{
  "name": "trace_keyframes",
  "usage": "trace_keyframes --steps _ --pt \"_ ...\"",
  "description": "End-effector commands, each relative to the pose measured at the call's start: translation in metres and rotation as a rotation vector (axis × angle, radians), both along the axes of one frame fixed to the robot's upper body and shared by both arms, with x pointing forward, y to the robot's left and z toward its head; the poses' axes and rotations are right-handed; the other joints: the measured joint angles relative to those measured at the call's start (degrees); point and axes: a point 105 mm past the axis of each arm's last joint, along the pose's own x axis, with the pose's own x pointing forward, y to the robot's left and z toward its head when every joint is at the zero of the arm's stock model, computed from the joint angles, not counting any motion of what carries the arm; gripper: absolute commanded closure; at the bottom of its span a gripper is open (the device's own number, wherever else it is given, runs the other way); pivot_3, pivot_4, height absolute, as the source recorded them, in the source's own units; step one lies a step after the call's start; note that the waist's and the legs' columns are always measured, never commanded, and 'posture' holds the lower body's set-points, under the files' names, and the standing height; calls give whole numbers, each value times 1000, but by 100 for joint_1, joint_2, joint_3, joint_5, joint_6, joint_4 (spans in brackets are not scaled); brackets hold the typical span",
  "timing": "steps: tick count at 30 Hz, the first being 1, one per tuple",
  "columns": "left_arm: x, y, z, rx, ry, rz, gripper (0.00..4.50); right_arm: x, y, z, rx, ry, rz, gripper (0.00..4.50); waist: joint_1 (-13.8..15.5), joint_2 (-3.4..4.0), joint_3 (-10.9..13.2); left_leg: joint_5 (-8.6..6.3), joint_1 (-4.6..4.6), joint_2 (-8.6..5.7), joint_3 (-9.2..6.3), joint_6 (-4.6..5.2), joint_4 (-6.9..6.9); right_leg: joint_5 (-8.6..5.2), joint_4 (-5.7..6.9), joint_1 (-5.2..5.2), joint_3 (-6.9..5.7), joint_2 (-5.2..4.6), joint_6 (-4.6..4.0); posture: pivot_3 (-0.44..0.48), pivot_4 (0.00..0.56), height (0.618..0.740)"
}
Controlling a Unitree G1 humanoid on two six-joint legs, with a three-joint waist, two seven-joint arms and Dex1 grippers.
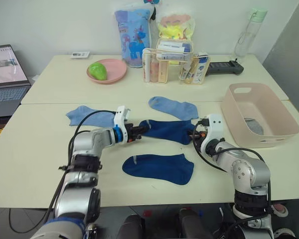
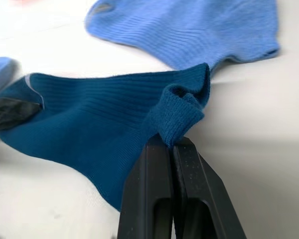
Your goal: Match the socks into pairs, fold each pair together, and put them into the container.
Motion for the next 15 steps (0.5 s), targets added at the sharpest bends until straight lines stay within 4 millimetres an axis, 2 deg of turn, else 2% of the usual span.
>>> trace_keyframes --steps 1,3,5,9,10,11,15 --pt "-24 9 14 -25 -32 29 4486 -10 11 12 15 -20 95 4500 -1 2 -2 0 1 1 1 0 -1 0 1 0 7 0 0 0 150 703" --pt "-30 11 9 -17 -36 59 4486 -12 14 9 2 -8 111 4500 15 2 -2 0 1 1 -6 0 -1 0 -4 2 9 -1 0 0 150 703" --pt "-28 17 4 11 -81 127 4486 -10 14 4 -16 6 108 4500 36 2 -2 -1 2 0 -6 1 0 0 -4 4 8 -2 0 0 150 703" --pt "-28 18 -8 -29 -66 236 4486 -3 3 -5 -122 -13 74 4500 105 0 -3 -1 2 -8 -2 1 2 0 -13 12 2 -6 0 0 150 703" --pt "-30 15 -8 -62 -59 233 4500 -3 2 -5 -128 -20 70 4054 110 -1 -4 -1 2 -9 3 1 2 0 -15 12 1 -8 0 0 150 703" --pt "-31 14 -7 -82 -57 227 4500 -2 2 -4 -130 -23 71 3891 110 -1 -4 -1 2 -9 3 1 2 0 -15 12 1 -8 0 0 150 703" --pt "-38 17 -11 16 -96 179 3586 -8 -2 -7 -189 -47 96 2554 108 -1 -4 -2 4 -4 3 2 0 0 -13 12 2 -5 0 0 150 703"
